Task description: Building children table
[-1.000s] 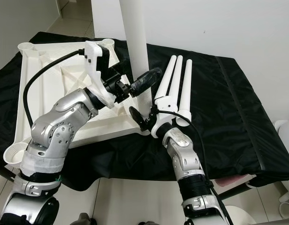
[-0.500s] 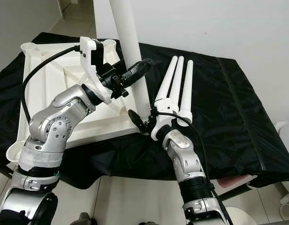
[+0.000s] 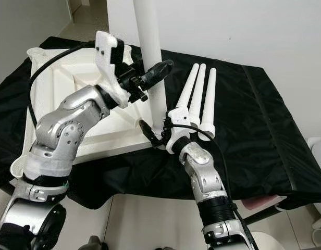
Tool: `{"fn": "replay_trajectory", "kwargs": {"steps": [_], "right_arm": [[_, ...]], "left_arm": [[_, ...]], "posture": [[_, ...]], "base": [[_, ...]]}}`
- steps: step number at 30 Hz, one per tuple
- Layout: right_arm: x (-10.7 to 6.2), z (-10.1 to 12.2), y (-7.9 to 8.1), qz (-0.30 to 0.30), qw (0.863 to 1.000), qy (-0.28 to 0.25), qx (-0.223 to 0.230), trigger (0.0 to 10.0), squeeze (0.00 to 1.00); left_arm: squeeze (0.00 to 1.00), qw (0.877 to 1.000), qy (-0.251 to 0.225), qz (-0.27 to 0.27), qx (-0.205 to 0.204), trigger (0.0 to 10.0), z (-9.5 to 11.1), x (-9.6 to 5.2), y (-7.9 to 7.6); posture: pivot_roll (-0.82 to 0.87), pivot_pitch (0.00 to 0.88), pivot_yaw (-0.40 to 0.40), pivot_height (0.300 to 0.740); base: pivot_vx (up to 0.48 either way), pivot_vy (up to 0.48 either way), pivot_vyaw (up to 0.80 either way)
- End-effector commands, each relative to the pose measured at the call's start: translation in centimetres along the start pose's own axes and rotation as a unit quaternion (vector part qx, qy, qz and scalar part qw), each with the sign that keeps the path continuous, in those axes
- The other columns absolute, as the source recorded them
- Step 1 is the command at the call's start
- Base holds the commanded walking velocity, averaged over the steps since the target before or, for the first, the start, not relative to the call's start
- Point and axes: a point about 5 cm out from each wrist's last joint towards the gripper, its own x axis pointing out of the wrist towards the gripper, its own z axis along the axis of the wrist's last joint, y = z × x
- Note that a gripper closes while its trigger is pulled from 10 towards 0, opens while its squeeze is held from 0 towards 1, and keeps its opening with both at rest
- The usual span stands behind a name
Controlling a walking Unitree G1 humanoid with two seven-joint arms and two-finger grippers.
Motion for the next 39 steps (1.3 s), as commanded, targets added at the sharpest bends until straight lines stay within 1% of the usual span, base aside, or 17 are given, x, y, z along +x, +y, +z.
{"fn": "replay_trajectory", "kwargs": {"steps": [1,2,3,4,8,9,11,12,13,14,15,17,19,21,25,28,39], "right_arm": [[0.4,1.0,0.1,-0.001,0.999,-0.014,-0.035,10.0,0.0],[0.7,1.2,0.1,-0.011,0.999,-0.014,-0.045,10.0,0.0],[0.7,1.2,0.1,-0.011,0.999,-0.014,-0.045,10.0,0.0],[1.0,1.4,0.2,-0.02,0.998,-0.018,-0.059,10.0,0.0],[1.7,1.9,0.6,-0.041,0.996,-0.022,-0.075,10.0,0.0],[2.0,2.1,0.7,-0.057,0.995,-0.021,-0.084,10.0,0.0],[2.3,2.2,0.7,-0.078,0.993,-0.02,-0.085,10.0,0.0],[2.3,2.2,0.7,-0.078,0.993,-0.02,-0.085,10.0,0.0],[2.6,2.3,0.6,-0.103,0.992,-0.025,-0.074,10.0,0.0],[2.6,2.3,0.6,-0.103,0.992,-0.025,-0.074,10.0,0.0],[2.9,2.3,0.7,-0.124,0.99,-0.026,-0.069,10.0,0.0],[2.9,2.3,0.7,-0.124,0.99,-0.026,-0.069,10.0,0.0],[3.6,2.2,0.8,-0.155,0.986,-0.03,-0.047,10.0,0.0],[3.6,2.2,0.8,-0.155,0.986,-0.03,-0.047,10.0,0.0],[4.4,2.2,0.7,-0.168,0.984,-0.03,-0.042,10.0,0.0],[4.8,2.4,0.6,-0.171,0.984,-0.033,-0.045,10.0,0.0],[5.4,3.1,0.1,-0.189,0.98,-0.045,-0.043,10.0,0.0]], "left_arm": [[0.0,0.998,0.014,0.057,0.019,10.0,0.5,0.7,0.6],[0.0,0.997,0.024,0.073,0.016,10.0,0.6,1.0,0.8],[0.0,0.997,0.024,0.073,0.016,10.0,0.6,1.0,0.8],[0.0,0.995,0.026,0.096,0.024,10.0,0.8,1.3,1.1],[0.0,0.993,0.025,0.116,0.025,10.0,1.0,1.8,1.2],[0.0,0.992,0.023,0.121,0.024,10.0,1.1,2.0,1.2],[0.0,0.991,0.023,0.13,0.024,10.0,1.2,2.2,1.2],[0.0,0.991,0.023,0.13,0.024,10.0,1.2,2.2,1.2],[0.0,0.99,0.022,0.139,0.017,10.0,1.2,2.4,1.2],[0.0,0.99,0.022,0.139,0.017,10.0,1.2,2.4,1.2],[0.0,0.989,0.018,0.146,0.01,10.0,1.4,2.6,1.1],[0.0,0.989,0.018,0.146,0.01,10.0,1.4,2.6,1.1],[0.0,0.988,0.009,0.152,-0.005,10.0,1.9,3.0,0.8],[0.0,0.988,0.009,0.152,-0.005,10.0,1.9,3.0,0.8],[0.0,0.986,-0.006,0.165,-0.024,10.0,2.6,3.3,0.7],[0.0,0.985,-0.009,0.169,-0.029,10.0,2.8,3.3,0.6],[0.0,0.985,-0.009,0.171,-0.033,10.0,2.8,3.4,0.4]], "posture": [[0.07,0.042,-0.054,0.74],[0.07,0.043,-0.055,0.74],[0.07,0.043,-0.055,0.74],[0.07,0.045,-0.055,0.74],[0.07,0.052,-0.056,0.74],[0.07,0.052,-0.056,0.74],[0.07,0.059,-0.057,0.74],[0.07,0.059,-0.057,0.74],[0.07,0.063,-0.057,0.74],[0.07,0.063,-0.057,0.74],[0.08,0.065,-0.057,0.74],[0.08,0.065,-0.057,0.74],[0.08,0.072,-0.06,0.74],[0.08,0.072,-0.06,0.74],[0.09,0.074,-0.064,0.74],[0.09,0.074,-0.066,0.74],[0.09,0.074,-0.069,0.74]], "base": [[0.0,0.0,0.0],[0.0,0.0,0.0],[0.0,0.0,0.0],[0.0,0.0,0.0],[0.0,0.0,0.0],[0.0,0.0,0.0],[0.0,0.0,0.0],[0.0,0.0,0.0],[0.0,0.0,0.0],[0.0,0.0,0.0],[0.0,0.0,0.0],[0.0,0.0,0.0],[0.0,0.0,0.0],[0.0,0.0,0.0],[0.0,0.0,0.0],[0.0,0.0,0.0],[0.0,0.0,0.0]]}}
